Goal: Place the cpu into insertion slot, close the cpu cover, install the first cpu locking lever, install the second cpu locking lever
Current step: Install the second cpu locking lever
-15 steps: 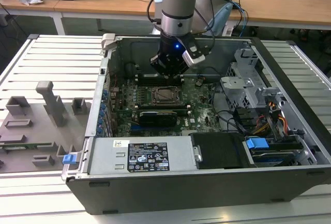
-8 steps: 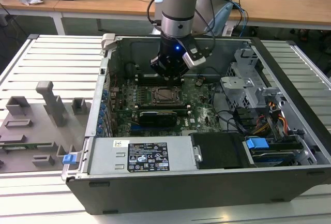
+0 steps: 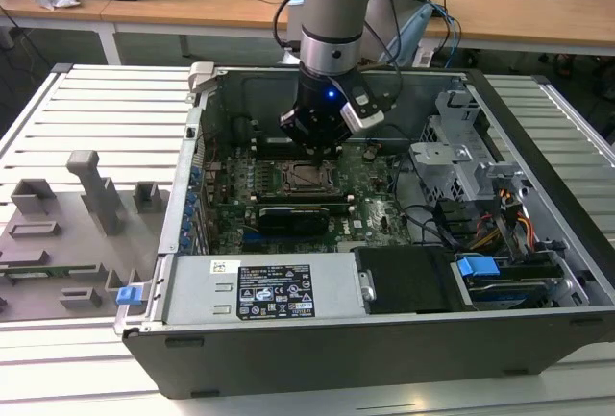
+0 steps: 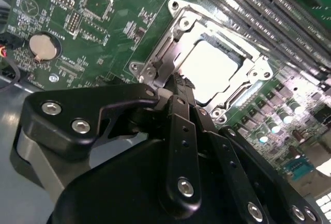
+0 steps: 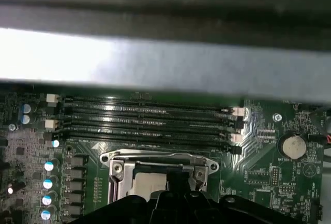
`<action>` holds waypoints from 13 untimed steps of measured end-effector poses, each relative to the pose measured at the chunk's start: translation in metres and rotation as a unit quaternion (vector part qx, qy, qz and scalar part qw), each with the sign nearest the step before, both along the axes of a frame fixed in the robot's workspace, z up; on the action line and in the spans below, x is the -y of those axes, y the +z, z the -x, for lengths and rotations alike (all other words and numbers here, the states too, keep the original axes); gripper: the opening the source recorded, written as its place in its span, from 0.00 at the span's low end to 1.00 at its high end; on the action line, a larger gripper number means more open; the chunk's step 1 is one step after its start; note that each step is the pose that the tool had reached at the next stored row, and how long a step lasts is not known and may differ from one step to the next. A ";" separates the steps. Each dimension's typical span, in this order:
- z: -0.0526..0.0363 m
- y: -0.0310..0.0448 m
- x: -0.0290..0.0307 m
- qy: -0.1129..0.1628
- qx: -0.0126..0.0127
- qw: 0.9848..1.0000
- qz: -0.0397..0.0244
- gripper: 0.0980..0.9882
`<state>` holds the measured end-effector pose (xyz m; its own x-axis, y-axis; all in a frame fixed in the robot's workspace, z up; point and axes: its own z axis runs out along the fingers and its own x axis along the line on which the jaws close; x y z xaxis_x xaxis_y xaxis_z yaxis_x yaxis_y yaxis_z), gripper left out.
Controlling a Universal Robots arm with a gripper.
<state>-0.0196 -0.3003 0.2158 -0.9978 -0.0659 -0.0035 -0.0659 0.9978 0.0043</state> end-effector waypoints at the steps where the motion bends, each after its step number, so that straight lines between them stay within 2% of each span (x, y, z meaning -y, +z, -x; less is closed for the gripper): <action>1: 0.0000 0.0000 0.0010 0.000 0.000 1.000 0.000 0.01; 2: 0.0000 0.0001 0.0010 0.000 0.000 1.000 0.000 0.01; 5: 0.0000 0.0068 0.0010 0.000 -0.002 1.000 0.000 0.01; 7: 0.0000 0.0253 0.0010 0.000 -0.005 1.000 0.000 0.01; 8: 0.0000 0.0261 0.0023 0.000 -0.005 1.000 0.000 0.01; 11: 0.0000 0.0262 0.0122 0.000 -0.005 1.000 -0.002 0.01; 12: 0.0000 0.0262 0.0173 0.000 -0.006 1.000 -0.003 0.01; 13: -0.0001 0.0261 0.0194 0.000 -0.007 1.000 -0.003 0.01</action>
